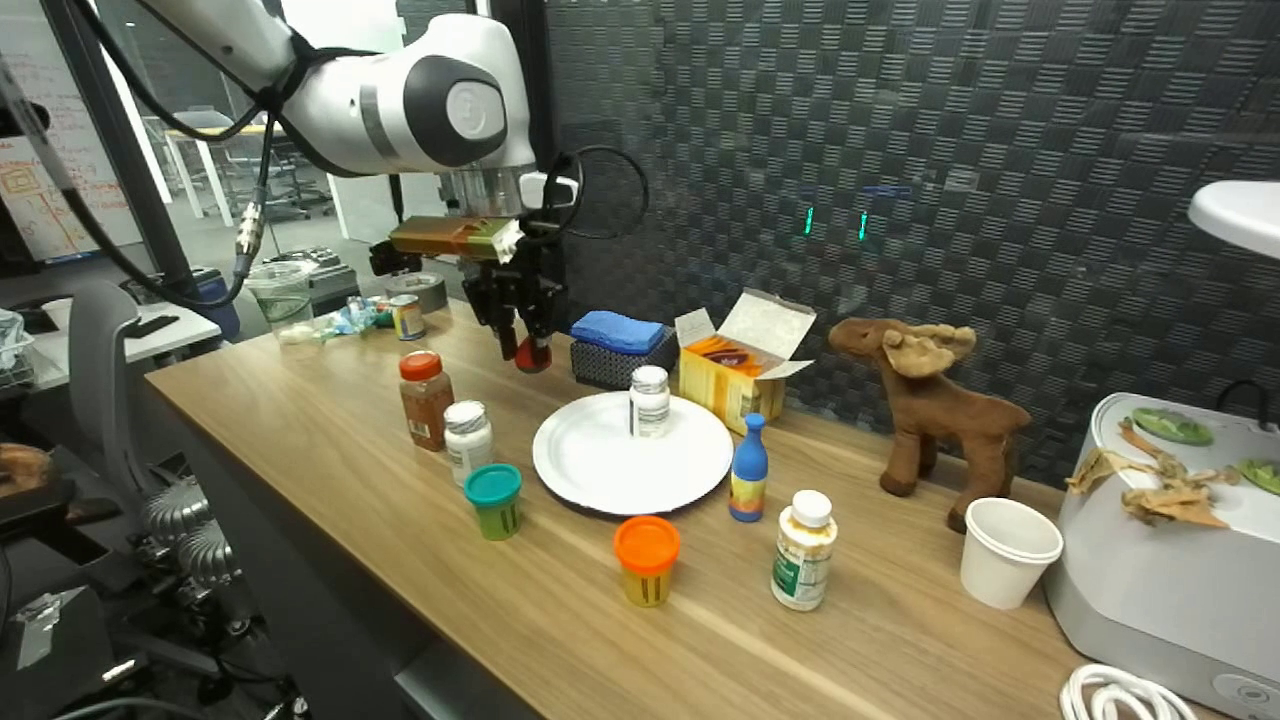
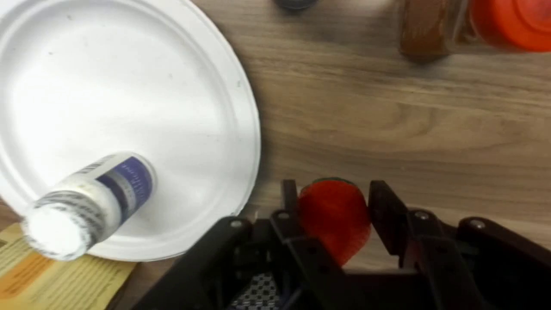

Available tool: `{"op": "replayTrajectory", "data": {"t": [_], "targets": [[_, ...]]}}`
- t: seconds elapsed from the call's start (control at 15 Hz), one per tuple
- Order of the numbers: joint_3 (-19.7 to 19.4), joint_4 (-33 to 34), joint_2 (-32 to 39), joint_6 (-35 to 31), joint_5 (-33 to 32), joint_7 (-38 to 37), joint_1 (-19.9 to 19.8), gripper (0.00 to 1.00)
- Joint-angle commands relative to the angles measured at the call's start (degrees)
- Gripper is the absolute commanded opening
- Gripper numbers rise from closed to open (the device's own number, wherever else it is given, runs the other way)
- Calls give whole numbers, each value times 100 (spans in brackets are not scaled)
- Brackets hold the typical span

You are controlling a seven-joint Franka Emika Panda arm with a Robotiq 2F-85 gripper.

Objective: Place the strawberry and containers on the white plate

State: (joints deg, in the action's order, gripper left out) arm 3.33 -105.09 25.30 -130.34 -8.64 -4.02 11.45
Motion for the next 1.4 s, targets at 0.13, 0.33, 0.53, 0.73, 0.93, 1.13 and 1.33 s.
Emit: {"op": "replayTrajectory", "data": {"t": [0.13, 0.33, 0.53, 0.73, 0.93, 1.13, 1.33], "targets": [[-265, 74, -78, 23, -116, -413, -170, 20], [-331, 167, 123, 107, -149, -475, -199, 20], [-315, 261, 340, 179, -66, -482, -216, 20], [-469, 419, 586, 129, -320, -738, -117, 20], [-609, 629, 777, 143, -624, -977, -62, 20], [-668, 836, 943, 189, -731, -1045, -75, 20], [-644, 1011, 1087, 226, -657, -1016, -96, 20]]}}
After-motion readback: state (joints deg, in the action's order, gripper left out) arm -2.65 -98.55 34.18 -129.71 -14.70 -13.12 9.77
